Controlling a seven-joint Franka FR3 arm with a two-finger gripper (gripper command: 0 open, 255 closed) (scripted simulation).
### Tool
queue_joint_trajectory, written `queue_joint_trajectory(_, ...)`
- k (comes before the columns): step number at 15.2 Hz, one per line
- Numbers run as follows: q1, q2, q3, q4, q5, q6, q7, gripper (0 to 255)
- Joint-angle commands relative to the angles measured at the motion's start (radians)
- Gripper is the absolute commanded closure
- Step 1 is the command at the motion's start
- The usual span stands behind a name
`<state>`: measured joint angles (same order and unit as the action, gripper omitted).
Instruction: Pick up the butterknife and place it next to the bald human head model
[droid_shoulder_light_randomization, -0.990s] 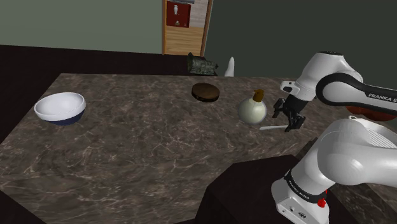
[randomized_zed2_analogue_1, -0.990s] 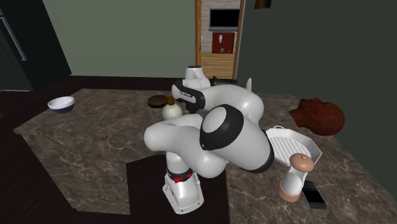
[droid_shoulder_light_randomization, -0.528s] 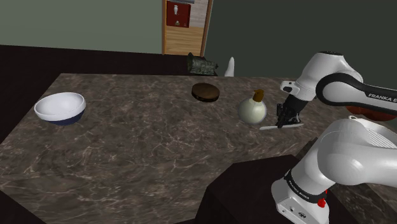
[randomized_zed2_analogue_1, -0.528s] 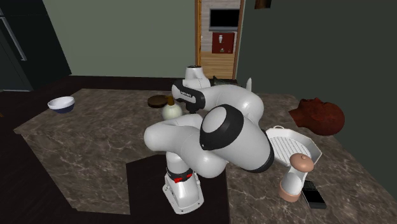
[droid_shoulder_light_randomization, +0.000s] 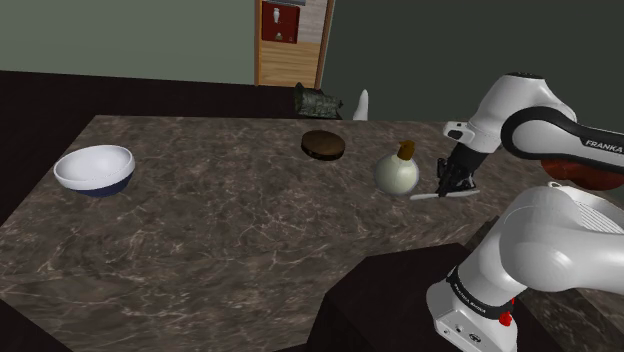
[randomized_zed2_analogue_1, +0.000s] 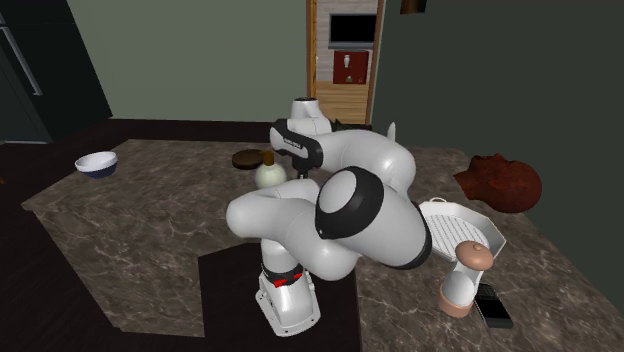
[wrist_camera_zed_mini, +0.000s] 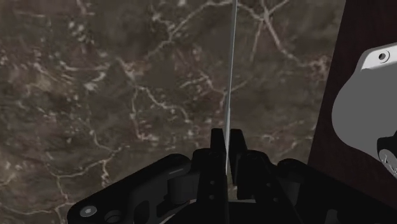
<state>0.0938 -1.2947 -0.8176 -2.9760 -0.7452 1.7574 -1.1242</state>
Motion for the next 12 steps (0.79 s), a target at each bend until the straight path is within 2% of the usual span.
queue_joint_trajectory(1, 0.007, -0.013, 0.028, 0.015, 0.027, -0.028, 0.001, 255)
queue_joint_trajectory(12, 0.062, -0.027, 0.153, 0.138, 0.15, -0.154, 0.006, 255)
